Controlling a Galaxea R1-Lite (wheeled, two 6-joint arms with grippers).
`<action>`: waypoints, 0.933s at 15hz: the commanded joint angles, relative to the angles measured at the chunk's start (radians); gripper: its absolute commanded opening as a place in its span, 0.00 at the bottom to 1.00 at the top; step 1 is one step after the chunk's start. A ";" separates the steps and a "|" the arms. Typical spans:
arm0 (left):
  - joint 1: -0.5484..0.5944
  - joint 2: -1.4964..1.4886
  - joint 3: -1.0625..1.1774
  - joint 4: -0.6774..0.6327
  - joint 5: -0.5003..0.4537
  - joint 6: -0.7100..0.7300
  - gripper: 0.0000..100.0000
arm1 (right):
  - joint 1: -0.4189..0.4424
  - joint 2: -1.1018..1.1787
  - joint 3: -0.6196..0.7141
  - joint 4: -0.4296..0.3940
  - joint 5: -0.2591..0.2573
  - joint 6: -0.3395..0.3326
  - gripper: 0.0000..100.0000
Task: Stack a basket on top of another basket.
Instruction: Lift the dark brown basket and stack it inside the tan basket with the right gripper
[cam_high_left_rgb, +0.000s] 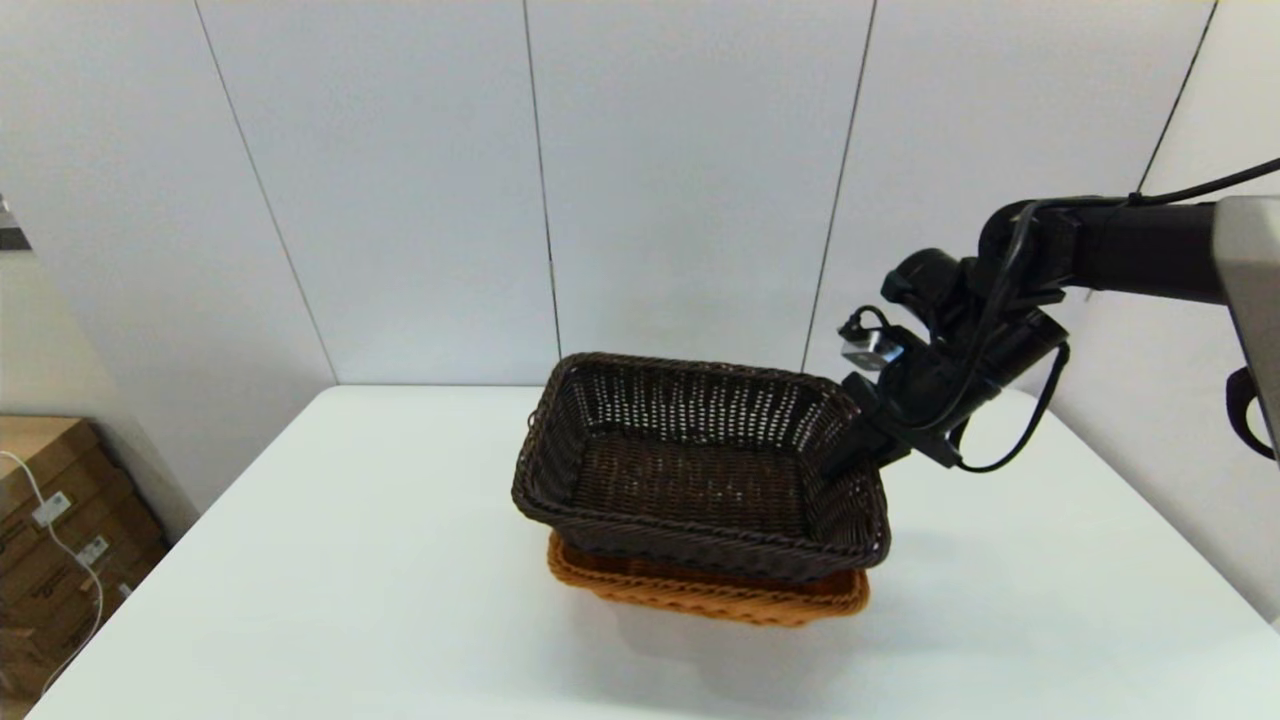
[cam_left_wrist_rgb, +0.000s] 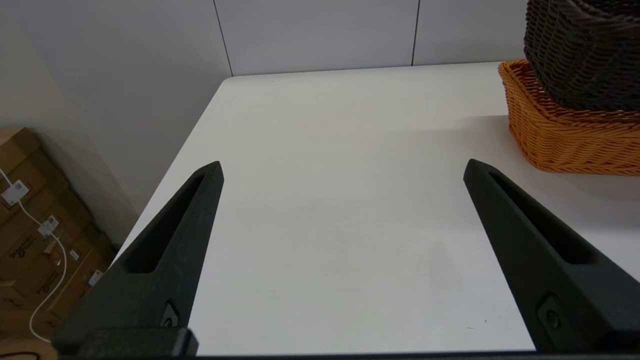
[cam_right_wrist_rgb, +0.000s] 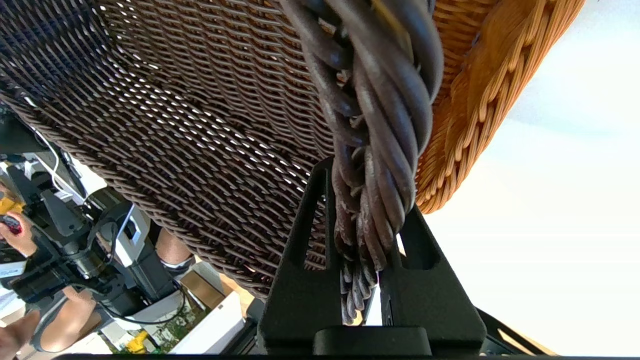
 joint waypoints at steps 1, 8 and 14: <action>0.000 0.001 0.002 0.000 0.000 0.000 1.00 | -0.005 0.020 0.000 -0.012 0.002 0.006 0.00; 0.000 0.001 0.002 0.000 0.000 0.000 1.00 | -0.005 0.046 0.000 -0.016 -0.024 0.000 0.00; 0.000 0.001 0.002 0.000 0.000 0.000 1.00 | 0.027 0.077 0.001 -0.012 -0.059 0.000 0.00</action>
